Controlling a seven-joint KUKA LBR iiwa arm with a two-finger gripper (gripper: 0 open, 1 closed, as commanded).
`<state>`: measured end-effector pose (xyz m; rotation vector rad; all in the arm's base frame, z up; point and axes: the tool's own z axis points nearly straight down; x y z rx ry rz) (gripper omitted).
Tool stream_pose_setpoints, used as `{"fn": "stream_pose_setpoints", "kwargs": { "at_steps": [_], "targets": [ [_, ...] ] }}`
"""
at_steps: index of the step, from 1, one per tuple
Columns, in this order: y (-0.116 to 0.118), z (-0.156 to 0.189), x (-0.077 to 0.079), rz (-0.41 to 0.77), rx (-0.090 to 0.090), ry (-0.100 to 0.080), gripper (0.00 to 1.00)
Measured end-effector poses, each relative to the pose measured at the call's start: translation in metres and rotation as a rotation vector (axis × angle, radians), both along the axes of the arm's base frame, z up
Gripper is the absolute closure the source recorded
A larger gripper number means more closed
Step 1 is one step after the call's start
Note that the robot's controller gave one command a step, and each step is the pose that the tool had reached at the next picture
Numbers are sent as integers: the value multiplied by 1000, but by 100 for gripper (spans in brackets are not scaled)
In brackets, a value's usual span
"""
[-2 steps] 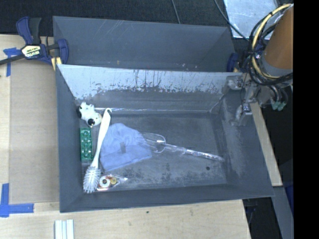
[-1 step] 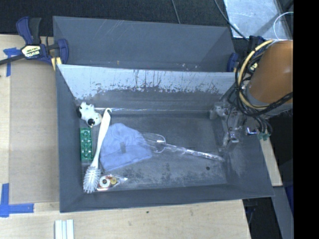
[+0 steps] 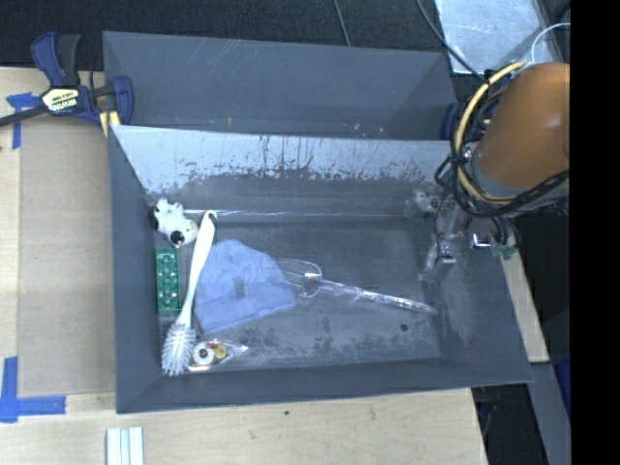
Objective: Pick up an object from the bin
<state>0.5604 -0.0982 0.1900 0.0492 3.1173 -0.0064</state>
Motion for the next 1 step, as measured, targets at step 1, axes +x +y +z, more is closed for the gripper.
{"fn": "stream_pose_setpoints", "kwargs": {
  "at_steps": [1],
  "targets": [
    [20,-68,-6,33,3,17,0]
  ]
}}
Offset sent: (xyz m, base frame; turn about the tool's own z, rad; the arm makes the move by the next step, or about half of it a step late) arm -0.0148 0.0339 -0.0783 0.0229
